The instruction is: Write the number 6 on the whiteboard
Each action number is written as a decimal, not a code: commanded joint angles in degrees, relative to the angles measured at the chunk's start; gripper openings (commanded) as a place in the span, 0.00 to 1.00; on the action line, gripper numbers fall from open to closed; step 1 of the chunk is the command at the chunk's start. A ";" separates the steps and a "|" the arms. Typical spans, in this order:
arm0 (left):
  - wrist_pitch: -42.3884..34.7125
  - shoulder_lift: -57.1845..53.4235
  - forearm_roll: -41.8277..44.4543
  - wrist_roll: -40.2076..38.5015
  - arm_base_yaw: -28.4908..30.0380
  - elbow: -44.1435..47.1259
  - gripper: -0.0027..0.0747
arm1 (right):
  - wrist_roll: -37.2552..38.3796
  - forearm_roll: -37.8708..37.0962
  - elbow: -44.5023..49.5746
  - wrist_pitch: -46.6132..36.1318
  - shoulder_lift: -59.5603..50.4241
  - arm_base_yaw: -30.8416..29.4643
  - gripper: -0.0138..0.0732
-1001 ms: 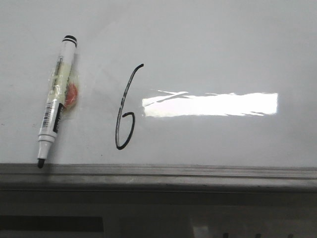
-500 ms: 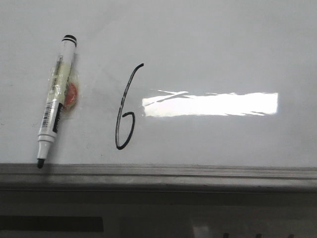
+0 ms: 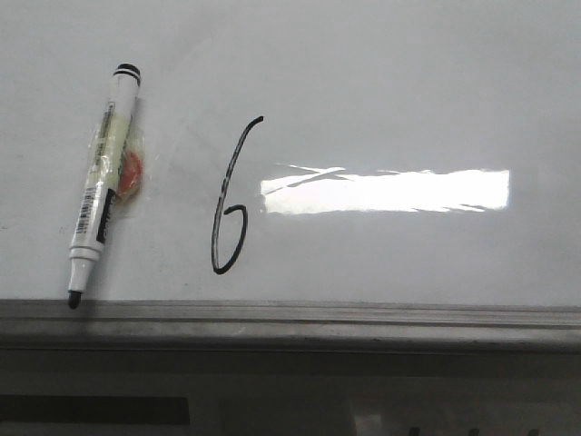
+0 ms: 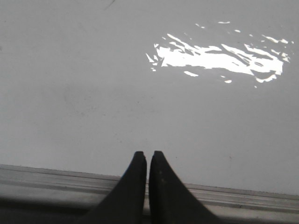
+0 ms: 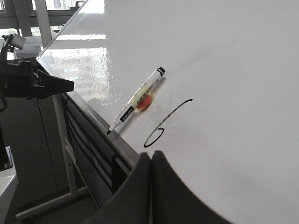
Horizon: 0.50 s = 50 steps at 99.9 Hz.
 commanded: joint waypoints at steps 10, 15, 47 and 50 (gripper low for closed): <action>-2.46 -1.64 -0.02 -0.58 0.13 1.36 0.01 | -0.59 -0.49 -1.31 -4.59 0.41 -0.36 0.09; -2.46 -1.64 -0.02 -0.58 0.13 1.36 0.01 | -0.59 -0.49 -1.31 -4.59 0.41 -0.36 0.09; -2.46 -1.64 -0.02 -0.58 0.13 1.36 0.01 | -0.59 -0.49 -1.31 -4.14 0.41 -5.75 0.09; -2.46 -1.64 -0.02 -0.58 0.13 1.36 0.01 | -0.59 -0.49 -1.31 -4.14 0.41 -7.32 0.09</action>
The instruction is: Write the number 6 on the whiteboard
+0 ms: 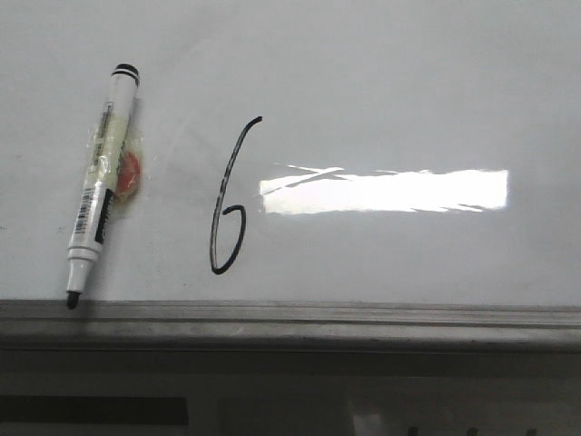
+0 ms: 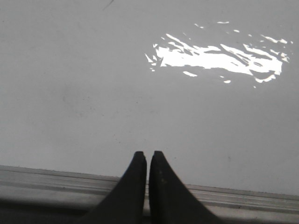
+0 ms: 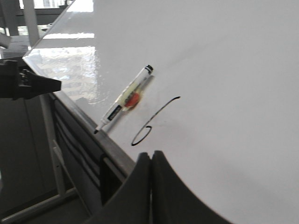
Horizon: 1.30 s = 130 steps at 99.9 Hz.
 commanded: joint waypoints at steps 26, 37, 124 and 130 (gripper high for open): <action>-2.46 -1.64 -0.02 -0.58 0.13 1.36 0.01 | -0.59 -0.49 -1.52 -5.86 0.41 -25.95 0.09; -2.46 -1.64 -0.02 -0.58 0.13 1.36 0.01 | -0.59 -0.37 -1.52 -5.64 0.41 -36.06 0.09; -2.46 -1.64 -0.02 -0.58 0.13 1.36 0.01 | 23.09 -21.25 11.68 4.96 -9.17 -48.20 0.09; -2.46 -1.64 -0.02 -0.58 0.13 1.36 0.01 | 22.93 -21.38 11.68 8.30 -9.17 -48.20 0.09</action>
